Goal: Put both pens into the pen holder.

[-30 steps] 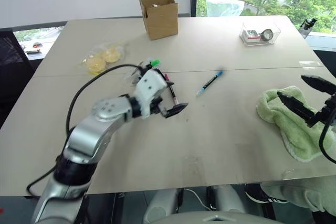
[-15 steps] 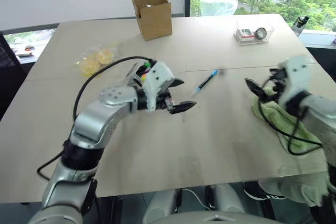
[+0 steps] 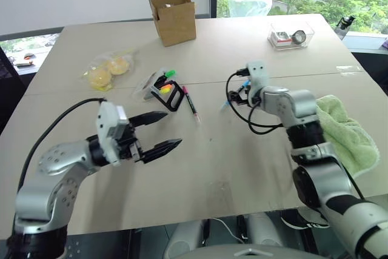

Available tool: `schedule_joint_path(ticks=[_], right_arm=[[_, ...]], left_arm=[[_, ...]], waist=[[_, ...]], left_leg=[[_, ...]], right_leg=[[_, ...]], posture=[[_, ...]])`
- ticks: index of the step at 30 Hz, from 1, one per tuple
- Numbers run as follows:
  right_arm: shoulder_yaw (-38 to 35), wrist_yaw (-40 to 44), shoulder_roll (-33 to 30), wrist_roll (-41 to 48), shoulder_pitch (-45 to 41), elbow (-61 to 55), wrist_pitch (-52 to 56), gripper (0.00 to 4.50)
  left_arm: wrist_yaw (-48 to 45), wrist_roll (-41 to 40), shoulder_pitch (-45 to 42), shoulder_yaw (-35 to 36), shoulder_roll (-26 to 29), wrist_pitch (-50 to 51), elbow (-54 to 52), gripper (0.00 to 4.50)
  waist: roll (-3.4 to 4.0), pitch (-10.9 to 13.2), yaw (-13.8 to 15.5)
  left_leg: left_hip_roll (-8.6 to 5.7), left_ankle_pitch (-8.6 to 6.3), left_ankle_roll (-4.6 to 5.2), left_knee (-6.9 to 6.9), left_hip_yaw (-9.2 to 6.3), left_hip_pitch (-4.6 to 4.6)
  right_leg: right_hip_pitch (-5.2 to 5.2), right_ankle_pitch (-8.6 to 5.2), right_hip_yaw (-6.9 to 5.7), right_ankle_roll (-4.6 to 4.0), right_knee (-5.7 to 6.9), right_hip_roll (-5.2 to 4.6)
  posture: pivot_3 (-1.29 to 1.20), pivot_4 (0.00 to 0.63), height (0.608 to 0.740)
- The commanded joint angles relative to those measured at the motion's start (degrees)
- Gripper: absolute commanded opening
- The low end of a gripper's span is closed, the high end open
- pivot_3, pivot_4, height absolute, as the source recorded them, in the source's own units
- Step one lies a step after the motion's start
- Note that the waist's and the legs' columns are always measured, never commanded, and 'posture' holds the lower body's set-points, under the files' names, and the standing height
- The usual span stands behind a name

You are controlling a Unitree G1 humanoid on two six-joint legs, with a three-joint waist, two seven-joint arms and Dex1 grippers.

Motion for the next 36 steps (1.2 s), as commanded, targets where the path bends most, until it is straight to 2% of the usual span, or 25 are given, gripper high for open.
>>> schedule_joint_path(ticks=[1,5,6,7,10,14,15,20,24,30,36], right_arm=[[-1.7,-1.3,2.8,-2.6,-5.8,11.9,-8.1,4.45],[-0.3,-1.2,5.2,-6.5,-9.5,23.2,-13.7,4.45],[1.4,-0.5,5.3,-8.3,-9.6,24.5,-14.6,3.92],[2.7,0.3,5.2,-9.7,-9.6,25.2,-15.2,3.72],[4.8,3.1,4.2,-12.2,-8.7,25.1,-15.4,2.29],[8.5,9.6,-1.4,-14.5,-4.3,16.9,-12.0,0.29],[9.6,11.2,-2.9,-14.9,-2.9,14.2,-11.3,0.02],[12.1,18.6,-10.2,-14.4,6.2,-4.6,-9.1,0.02],[5.2,26.8,-14.9,-4.6,16.9,-29.2,-7.1,0.02],[-0.3,32.1,-18.6,4.4,25.2,-50.1,-7.3,0.02],[0.0,33.3,-20.1,10.0,26.6,-59.3,-5.8,0.02]], left_arm=[[1.1,0.0,2.5,2.9,0.2,-2.4,-1.9,4.50],[3.2,-0.4,4.5,3.7,-0.3,-3.0,-3.3,4.50],[3.6,-0.3,4.8,3.7,-0.4,-3.2,-3.6,4.50],[3.9,-0.3,5.0,3.7,-0.4,-3.4,-3.7,4.50],[4.7,-0.6,5.2,3.6,-0.3,-3.7,-4.0,4.50],[5.6,-1.2,4.9,2.8,-0.6,-3.7,-4.5,4.50],[5.8,-1.4,4.7,2.5,-0.6,-3.7,-4.7,4.50],[7.3,-3.4,2.7,0.4,-1.1,-2.5,-5.4,4.50],[12.1,-8.0,-1.0,-2.5,-3.5,2.2,-5.6,4.50],[31.4,-29.4,-11.1,-5.0,-8.5,19.8,-3.0,4.50],[42.8,-43.1,-20.5,-5.7,-13.9,24.2,4.7,4.50]], waist=[[0.01,0.0,-0.2],[-0.05,-0.1,-1.2],[-0.09,-0.1,-1.4],[-0.09,-0.1,-1.5],[-0.12,-0.2,-1.5],[-0.06,-0.2,-0.7],[-0.05,-0.2,-0.3],[-0.07,-0.2,0.8],[0.01,-0.2,0.7],[0.03,-0.2,0.1],[-0.05,-0.2,0.3]], left_leg=[[0.00,0.00,0.00,-0.01,0.01,0.01],[0.01,0.03,-0.06,-0.01,0.01,0.12],[0.01,0.03,-0.06,-0.01,0.03,0.15],[0.01,0.03,-0.06,0.00,0.04,0.15],[0.01,0.03,-0.06,0.00,0.08,0.19],[0.01,0.03,-0.06,0.01,-0.06,0.18],[-0.02,0.03,-0.06,0.02,-0.11,0.15],[-0.06,0.03,-0.05,0.04,-0.19,0.08],[-0.03,0.02,-0.05,0.02,-0.23,-0.01],[0.04,0.02,-0.05,0.04,-0.16,0.05],[0.02,0.03,-0.05,0.15,-0.16,0.07]], right_leg=[[0.00,0.00,0.02,0.00,0.03,0.00],[0.02,0.00,0.04,-0.01,0.13,0.02],[0.03,0.00,0.06,-0.01,0.14,0.02],[0.03,0.01,0.09,-0.01,0.15,0.02],[0.04,0.01,0.12,-0.01,0.18,0.03],[0.05,0.01,0.00,-0.01,0.19,0.01],[0.08,0.01,-0.05,-0.01,0.15,-0.01],[0.13,0.01,-0.10,-0.01,0.04,-0.05],[0.11,0.00,-0.11,-0.01,-0.01,-0.04],[0.07,0.01,0.01,0.01,0.14,0.02],[0.13,0.01,0.00,0.01,0.15,0.02]], posture=[[0.00,0.150,0.740],[0.00,0.150,0.740],[0.00,0.150,0.740],[0.00,0.150,0.740],[0.00,0.150,0.740],[0.00,0.150,0.740],[0.00,0.150,0.740],[0.00,0.150,0.740],[0.00,0.150,0.740],[0.00,0.150,0.740],[0.00,0.150,0.740]])
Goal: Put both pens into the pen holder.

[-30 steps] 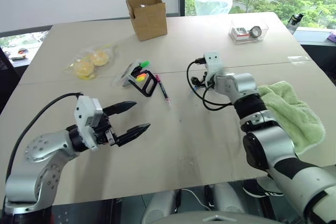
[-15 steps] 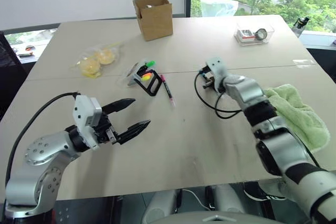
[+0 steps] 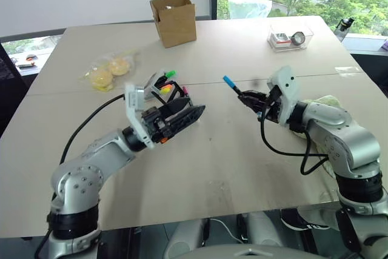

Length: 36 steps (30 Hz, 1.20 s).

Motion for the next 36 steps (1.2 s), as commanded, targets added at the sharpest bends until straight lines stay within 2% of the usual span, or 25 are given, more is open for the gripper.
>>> schedule_joint_path(ticks=[1,3,6,7,11,12,20,23,25,26,29,36], right_arm=[[0.2,0.4,-0.5,3.0,-0.6,-4.9,0.4,0.00],[0.9,0.2,-0.5,3.6,-0.9,-5.7,0.2,0.00],[1.3,-0.4,-0.3,4.6,-1.5,-6.3,0.5,0.00],[1.3,-0.5,-0.2,5.1,-1.7,-6.7,0.6,0.00],[1.3,-0.9,0.2,7.1,-2.3,-8.2,1.2,0.00],[1.4,-0.9,0.4,7.8,-2.4,-8.5,1.3,0.00],[2.2,-2.0,0.3,8.7,-2.5,-9.1,0.9,0.00],[1.8,-2.4,-0.1,8.3,-2.3,-8.3,0.2,0.00],[1.5,-2.7,-0.1,8.3,-2.2,-7.9,-0.1,0.00],[1.3,-2.8,-0.1,8.5,-2.3,-7.8,-0.1,0.00],[0.5,-2.7,0.0,9.3,-2.1,-7.7,-0.4,0.00],[0.3,-2.2,-0.1,11.8,-2.0,-8.7,-0.4,0.00]], left_arm=[[4.2,-6.7,-4.5,-0.5,-2.0,1.3,3.3,4.25],[3.6,-7.4,-5.8,-1.7,-2.2,2.2,3.5,3.58],[4.2,-8.6,-6.7,-2.8,-3.0,2.6,3.9,2.21],[4.3,-8.9,-7.0,-3.4,-3.4,2.8,3.8,1.93],[4.5,-8.6,-7.5,-5.1,-4.5,2.7,3.7,0.21],[4.5,-8.7,-7.7,-5.2,-4.6,2.7,3.9,0.05],[3.0,-7.9,-7.9,-5.7,-3.5,2.9,3.5,0.05],[1.4,-8.1,-6.7,-5.3,-1.7,3.6,3.1,0.82],[1.2,-7.6,-6.1,-4.9,-0.9,3.3,2.9,1.71],[1.5,-7.2,-6.0,-4.7,-0.8,3.0,3.1,1.95],[1.5,-6.8,-6.0,-4.4,-0.8,2.3,4.1,3.13],[1.9,-6.5,-7.1,-4.3,-2.3,1.4,5.3,3.13]], waist=[[-0.03,0.0,0.1],[-0.03,0.0,0.1],[-0.03,0.0,0.1],[-0.03,0.0,0.1],[-0.03,0.0,0.2],[-0.03,0.0,0.2],[-0.03,0.0,0.2],[-0.03,0.0,0.2],[-0.03,0.0,0.2],[-0.03,0.0,0.2],[-0.03,0.0,0.2],[-0.03,0.0,0.2]], left_leg=[[-0.01,0.00,0.00,0.03,-0.01,0.00],[-0.01,0.00,0.00,0.06,-0.03,-0.02],[-0.01,0.00,0.00,0.06,0.00,-0.03],[-0.01,0.00,0.00,0.06,0.00,-0.03],[-0.01,0.00,-0.01,0.06,-0.01,-0.03],[-0.01,0.00,-0.01,0.06,0.00,-0.03],[-0.01,0.00,-0.01,0.06,0.00,-0.03],[-0.01,0.00,-0.01,0.06,0.00,-0.03],[-0.01,0.00,-0.01,0.05,0.00,-0.03],[-0.01,0.00,-0.01,0.05,0.00,-0.03],[-0.01,0.00,-0.01,0.05,0.00,-0.02],[-0.01,0.00,-0.01,0.05,-0.01,-0.03]], right_leg=[[0.01,0.00,-0.02,0.00,0.00,-0.01],[0.01,0.00,-0.04,0.00,0.00,0.00],[-0.01,0.00,-0.01,0.00,-0.01,0.00],[-0.01,0.00,-0.01,0.00,-0.01,0.00],[0.00,0.00,-0.01,0.00,-0.01,-0.01],[0.00,0.00,-0.01,0.00,-0.01,0.00],[-0.01,0.00,-0.01,0.00,-0.02,0.00],[-0.01,0.00,-0.01,0.00,-0.01,0.00],[-0.01,0.00,-0.01,0.00,-0.02,0.00],[-0.01,0.00,0.00,0.00,-0.02,0.00],[-0.01,0.00,0.00,0.00,-0.02,0.00],[0.00,0.00,-0.01,0.00,-0.03,-0.01]], posture=[[0.00,0.150,0.740],[0.00,0.150,0.740],[0.00,0.150,0.740],[0.00,0.150,0.740],[0.00,0.150,0.740],[0.00,0.150,0.740],[0.00,0.150,0.740],[0.00,0.150,0.740],[0.00,0.150,0.740],[0.00,0.150,0.740],[0.00,0.150,0.740],[0.00,0.150,0.740]])
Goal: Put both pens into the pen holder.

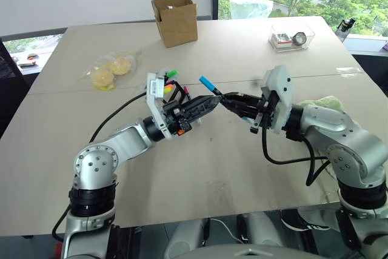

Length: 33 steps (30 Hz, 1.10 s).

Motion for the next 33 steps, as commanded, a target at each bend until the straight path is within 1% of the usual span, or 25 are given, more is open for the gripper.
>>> schedule_joint_path(ticks=[1,2,3,7,8,12,13,14,17,18,19,21,23,24,25,27,29,32,33], right_arm=[[-1.6,0.8,-0.4,3.0,-0.7,-3.3,-0.9,0.00],[-1.6,0.8,-0.4,3.5,-0.8,-3.6,-0.8,0.00],[-1.4,0.7,-0.5,3.7,-0.9,-3.7,-0.7,0.00],[-0.5,0.1,-0.7,3.9,-0.9,-3.8,-0.7,0.00],[-0.4,0.0,-0.8,3.9,-0.9,-3.7,-0.8,0.00],[-0.6,0.1,-0.4,4.2,-1.2,-2.7,-1.4,0.00],[-0.7,0.1,0.0,4.6,-1.5,-2.0,-1.3,0.97],[-0.6,1.2,-0.7,4.7,-1.1,-2.0,-1.7,1.30],[-0.4,3.0,-3.9,1.9,0.7,-2.2,-4.5,2.67],[-0.9,4.0,-6.0,0.6,2.0,-2.7,-6.1,3.18],[-2.1,4.9,-7.9,-0.3,3.6,-3.1,-7.6,3.57],[-4.6,6.7,-11.6,-0.9,6.4,-3.9,-9.8,4.48],[-5.1,6.7,-13.8,-2.4,7.1,-4.9,-11.5,4.48],[-6.0,6.9,-14.5,-2.2,7.5,-5.1,-11.9,4.48],[-7.4,7.7,-15.5,-1.6,8.3,-4.9,-12.2,4.48],[-8.3,8.5,-16.6,-1.4,8.9,-4.2,-12.8,4.48],[-8.0,8.4,-17.0,-2.0,9.0,-3.7,-13.5,4.48],[-8.5,7.6,-16.4,-1.6,8.5,-2.4,-13.8,4.48],[-8.5,7.1,-16.0,-1.3,8.1,-2.2,-13.7,4.48]], left_arm=[[0.3,0.0,-1.6,1.1,-1.2,-1.8,0.1,3.13],[0.3,0.0,-1.8,1.1,-1.3,-1.9,0.3,2.62],[0.1,0.3,-1.9,1.0,-1.3,-2.0,0.2,2.35],[-0.1,0.1,-2.3,0.9,-1.6,-1.9,0.1,0.41],[-0.2,0.1,-2.4,0.9,-1.6,-1.9,0.0,0.03],[-0.5,0.7,-3.1,1.0,-1.5,-2.3,-0.5,0.03],[-0.6,1.0,-3.4,1.4,-1.1,-2.5,-0.4,0.00],[-0.8,2.1,-3.9,1.7,-0.8,-3.1,-0.5,0.00],[-2.9,8.1,-5.6,1.4,1.4,-5.6,-2.3,0.00],[-3.4,12.0,-6.0,0.8,2.6,-7.3,-3.6,0.00],[-4.2,16.4,-6.3,-0.1,3.9,-9.5,-4.9,0.00],[-5.9,27.2,-6.0,-3.0,7.1,-14.9,-7.7,0.00],[-7.7,34.3,-5.5,-4.3,9.1,-19.3,-9.2,0.00],[-6.4,38.4,-5.5,-5.4,9.7,-21.0,-9.9,0.00],[-5.3,45.9,-5.3,-8.4,11.4,-24.1,-11.5,0.00],[-3.0,56.5,-5.1,-12.0,13.9,-27.1,-13.3,0.00],[-1.6,62.2,-5.0,-13.2,15.1,-27.7,-13.8,0.00],[-2.4,72.6,-6.5,-16.8,18.6,-29.9,-13.5,0.00],[-2.6,74.6,-6.8,-17.3,19.0,-30.3,-13.5,0.00]], waist=[[0.00,0.0,0.0],[0.00,0.0,0.1],[0.00,0.0,0.1],[0.00,0.0,0.0],[0.00,0.0,0.0],[0.00,0.0,0.0],[0.00,0.0,0.0],[0.00,0.0,0.0],[-0.01,0.0,0.2],[-0.01,0.0,0.3],[-0.01,0.0,0.4],[0.00,0.0,0.6],[0.01,0.0,0.7],[0.02,0.0,0.7],[0.02,0.0,0.8],[0.01,0.1,1.0],[0.01,0.1,1.2],[-0.01,0.1,1.4],[-0.01,0.1,1.4]], left_leg=[[0.00,0.00,0.00,0.00,0.00,0.00],[0.00,0.00,0.00,0.00,-0.01,0.00],[0.00,0.00,0.00,0.00,-0.01,0.00],[0.00,0.00,0.00,0.00,0.00,0.00],[0.00,0.00,0.00,0.00,0.00,0.00],[0.00,0.00,0.00,0.00,0.00,0.00],[0.00,0.00,0.00,0.00,0.00,0.00],[0.00,0.00,0.00,0.00,0.00,0.00],[0.00,0.00,0.00,0.00,0.00,-0.01],[0.00,0.00,0.00,0.00,-0.01,-0.01],[-0.01,0.00,0.00,0.00,0.00,-0.02],[-0.01,0.00,0.00,-0.06,0.01,-0.04],[-0.01,0.00,0.00,-0.12,0.04,-0.04],[-0.01,0.00,0.00,-0.13,0.07,-0.04],[0.00,0.00,0.00,-0.15,0.08,-0.03],[0.02,-0.01,0.00,-0.17,0.04,-0.02],[0.02,-0.01,0.00,-0.20,0.07,-0.02],[0.02,-0.01,0.00,-0.19,0.07,-0.03],[0.02,-0.01,0.00,-0.20,0.07,-0.03]], right_leg=[[0.00,0.00,0.00,0.00,0.00,0.00],[0.00,0.00,-0.01,0.00,0.00,0.00],[0.00,0.00,-0.01,0.00,0.00,0.00],[0.00,0.00,0.00,0.00,0.00,0.00],[0.00,0.00,0.01,0.00,0.00,0.00],[0.00,0.00,0.00,0.00,0.01,0.00],[0.00,0.00,0.00,0.00,0.01,0.00],[0.00,0.00,0.00,0.00,0.01,0.00],[0.00,0.00,-0.01,0.00,0.00,0.00],[0.00,0.00,-0.03,0.00,-0.01,0.00],[0.00,0.00,-0.03,0.00,-0.02,0.00],[0.00,0.00,-0.02,0.00,-0.13,-0.01],[-0.01,0.00,0.01,0.00,-0.16,-0.02],[-0.01,0.00,0.04,0.00,-0.16,-0.02],[-0.02,0.00,0.05,0.00,-0.17,-0.01],[-0.01,0.00,0.02,0.00,-0.17,-0.01],[0.00,0.00,0.05,0.00,-0.19,-0.01],[0.00,0.00,0.05,0.00,-0.19,0.00],[0.00,0.00,0.05,0.00,-0.19,-0.01]], posture=[[0.00,0.150,0.740],[0.00,0.150,0.740],[0.00,0.150,0.740],[0.00,0.150,0.740],[0.00,0.150,0.740],[0.00,0.150,0.740],[0.00,0.150,0.740],[0.00,0.150,0.740],[0.00,0.150,0.740],[0.00,0.150,0.740],[0.00,0.150,0.740],[0.00,0.150,0.740],[0.00,0.150,0.740],[0.00,0.150,0.740],[0.00,0.150,0.740],[0.00,0.150,0.740],[0.00,0.150,0.740],[0.00,0.150,0.740],[0.00,0.150,0.740]])
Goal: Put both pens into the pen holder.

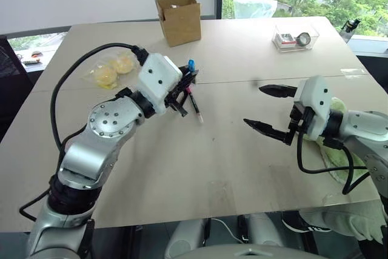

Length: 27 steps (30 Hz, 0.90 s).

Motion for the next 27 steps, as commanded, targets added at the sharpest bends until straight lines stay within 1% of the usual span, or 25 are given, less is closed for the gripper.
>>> schedule_joint_path(ticks=[1,6,10,15,20,25,27], right_arm=[[-1.9,-1.0,1.0,0.8,-1.7,0.3,-1.0,4.48],[-1.9,-1.3,1.4,0.7,-1.5,0.7,-1.4,4.48],[-2.2,-2.4,1.6,0.8,-0.9,-0.1,-1.2,4.48],[-2.6,-3.4,1.5,0.7,-0.4,-0.5,-1.1,4.48],[-2.6,-3.9,1.4,0.9,-0.4,-0.9,-0.9,4.48],[-2.6,-3.9,1.3,1.2,-0.5,-1.1,-0.8,4.48],[-2.6,-3.9,1.1,1.2,-0.6,-1.2,-0.7,4.50]], left_arm=[[0.3,8.7,-2.4,-1.6,1.2,-2.3,-1.8,0.00],[0.5,13.8,-3.8,-2.6,-1.3,0.7,-1.4,0.00],[-0.4,16.7,-4.8,-2.2,-1.7,3.6,0.3,0.00],[-0.9,19.2,-2.6,-1.4,-2.1,2.9,0.0,0.00],[-2.0,20.1,-1.8,-1.0,-2.5,6.2,-0.1,0.00],[-1.1,22.7,-4.2,-1.4,-3.6,11.0,6.3,0.00],[-0.9,23.1,-5.7,-1.5,-4.7,12.0,8.4,0.96]], waist=[[-0.01,0.0,0.0],[-0.02,0.0,0.1],[-0.03,0.0,0.0],[-0.03,0.0,0.0],[-0.04,0.0,0.0],[-0.04,0.0,0.0],[-0.04,0.0,0.1]], left_leg=[[0.00,0.00,0.00,0.00,-0.01,-0.01],[-0.01,0.00,0.01,0.02,-0.04,-0.05],[-0.01,0.00,0.01,0.02,-0.06,-0.06],[-0.01,0.00,0.01,0.03,-0.06,-0.05],[-0.01,0.00,0.01,0.04,-0.07,-0.06],[-0.01,0.00,0.01,0.06,-0.07,-0.04],[-0.01,0.00,0.01,0.08,-0.08,-0.04]], right_leg=[[0.00,0.00,-0.02,0.00,-0.01,0.00],[0.00,0.00,-0.06,0.00,-0.03,-0.01],[-0.01,0.00,-0.08,0.00,-0.02,0.00],[-0.01,0.00,-0.08,0.00,0.00,0.00],[-0.01,0.00,-0.09,0.00,0.01,0.00],[0.00,0.00,-0.10,0.01,0.05,0.00],[0.00,0.00,-0.11,0.01,0.07,0.00]], posture=[[0.00,0.150,0.740],[0.00,0.150,0.740],[0.00,0.150,0.740],[0.00,0.150,0.740],[0.00,0.150,0.740],[0.00,0.150,0.740],[0.00,0.150,0.740]])
